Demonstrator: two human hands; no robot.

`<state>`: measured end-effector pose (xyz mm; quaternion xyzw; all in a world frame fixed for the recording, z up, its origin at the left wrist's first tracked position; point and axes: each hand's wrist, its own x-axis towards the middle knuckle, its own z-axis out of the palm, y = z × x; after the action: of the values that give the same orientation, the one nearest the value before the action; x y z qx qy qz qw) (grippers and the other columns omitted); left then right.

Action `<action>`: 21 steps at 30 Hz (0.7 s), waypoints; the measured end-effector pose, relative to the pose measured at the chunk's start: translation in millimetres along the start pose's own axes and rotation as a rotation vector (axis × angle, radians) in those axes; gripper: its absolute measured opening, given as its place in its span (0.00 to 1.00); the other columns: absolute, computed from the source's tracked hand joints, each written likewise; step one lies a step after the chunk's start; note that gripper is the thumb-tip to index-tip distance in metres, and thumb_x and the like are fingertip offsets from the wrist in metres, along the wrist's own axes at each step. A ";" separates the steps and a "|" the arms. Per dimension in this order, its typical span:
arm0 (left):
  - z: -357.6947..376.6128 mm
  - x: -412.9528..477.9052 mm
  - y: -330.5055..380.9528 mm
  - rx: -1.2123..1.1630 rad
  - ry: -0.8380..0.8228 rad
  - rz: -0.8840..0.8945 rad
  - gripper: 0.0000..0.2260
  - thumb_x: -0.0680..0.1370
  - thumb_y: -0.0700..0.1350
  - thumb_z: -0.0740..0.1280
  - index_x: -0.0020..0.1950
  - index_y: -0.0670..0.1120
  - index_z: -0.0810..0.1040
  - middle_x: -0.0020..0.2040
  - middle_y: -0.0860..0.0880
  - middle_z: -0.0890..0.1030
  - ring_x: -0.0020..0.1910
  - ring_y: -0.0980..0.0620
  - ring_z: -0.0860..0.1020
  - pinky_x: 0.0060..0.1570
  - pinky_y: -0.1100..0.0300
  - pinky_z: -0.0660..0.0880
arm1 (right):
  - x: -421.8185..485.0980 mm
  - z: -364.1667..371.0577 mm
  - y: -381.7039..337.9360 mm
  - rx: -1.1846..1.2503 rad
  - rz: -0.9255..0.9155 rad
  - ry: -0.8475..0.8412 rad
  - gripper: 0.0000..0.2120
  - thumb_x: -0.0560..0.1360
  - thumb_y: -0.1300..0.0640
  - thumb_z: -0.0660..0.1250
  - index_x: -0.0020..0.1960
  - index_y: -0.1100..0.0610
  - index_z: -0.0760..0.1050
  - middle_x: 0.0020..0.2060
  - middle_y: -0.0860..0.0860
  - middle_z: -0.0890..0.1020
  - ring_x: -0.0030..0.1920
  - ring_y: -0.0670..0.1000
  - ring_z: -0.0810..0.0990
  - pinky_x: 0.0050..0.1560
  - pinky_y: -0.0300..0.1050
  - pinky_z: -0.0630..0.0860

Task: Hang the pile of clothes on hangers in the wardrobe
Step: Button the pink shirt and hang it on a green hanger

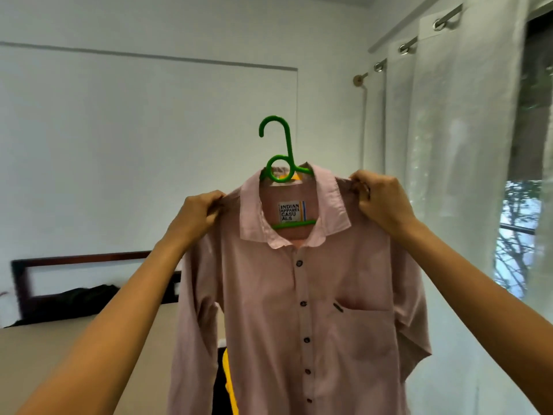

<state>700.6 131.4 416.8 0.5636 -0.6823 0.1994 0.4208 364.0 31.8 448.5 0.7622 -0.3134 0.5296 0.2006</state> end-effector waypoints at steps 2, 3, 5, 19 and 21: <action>9.8 1.0 8.0 -0.029 0.067 -0.006 0.10 0.77 0.33 0.63 0.53 0.44 0.80 0.46 0.47 0.83 0.45 0.48 0.80 0.45 0.57 0.74 | -11.7 -14.0 1.2 -0.092 0.044 0.063 0.09 0.72 0.63 0.62 0.47 0.58 0.80 0.41 0.57 0.84 0.41 0.62 0.81 0.38 0.49 0.74; 15.8 1.4 14.7 -0.031 0.101 0.007 0.11 0.76 0.32 0.62 0.54 0.43 0.79 0.47 0.45 0.83 0.45 0.46 0.80 0.45 0.55 0.75 | -19.9 -22.5 2.4 -0.182 0.003 0.147 0.08 0.72 0.64 0.62 0.46 0.58 0.80 0.39 0.56 0.83 0.38 0.61 0.80 0.36 0.48 0.74; 30.7 2.9 33.1 -0.001 0.127 0.045 0.12 0.76 0.32 0.60 0.55 0.42 0.75 0.45 0.42 0.81 0.40 0.42 0.78 0.38 0.53 0.73 | -40.0 -39.2 9.1 -0.351 -0.049 0.227 0.06 0.70 0.66 0.66 0.45 0.59 0.79 0.35 0.55 0.81 0.34 0.60 0.78 0.35 0.46 0.73; 152.6 30.6 327.8 -0.695 -0.035 0.496 0.10 0.78 0.36 0.58 0.57 0.42 0.73 0.52 0.40 0.78 0.50 0.39 0.77 0.47 0.51 0.73 | -184.4 -351.1 18.1 -0.940 0.356 0.237 0.12 0.70 0.62 0.57 0.47 0.59 0.78 0.38 0.56 0.83 0.35 0.63 0.79 0.36 0.45 0.71; 161.6 28.4 393.7 -0.812 -0.043 0.604 0.11 0.77 0.39 0.57 0.56 0.40 0.74 0.50 0.40 0.78 0.48 0.39 0.77 0.46 0.55 0.70 | -200.9 -411.1 10.2 -1.066 0.364 0.261 0.13 0.70 0.60 0.55 0.47 0.59 0.78 0.38 0.56 0.82 0.35 0.63 0.79 0.36 0.44 0.68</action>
<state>275.0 106.0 427.5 0.1360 -0.8460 0.0193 0.5152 27.9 339.9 408.1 0.4181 -0.6356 0.4143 0.4995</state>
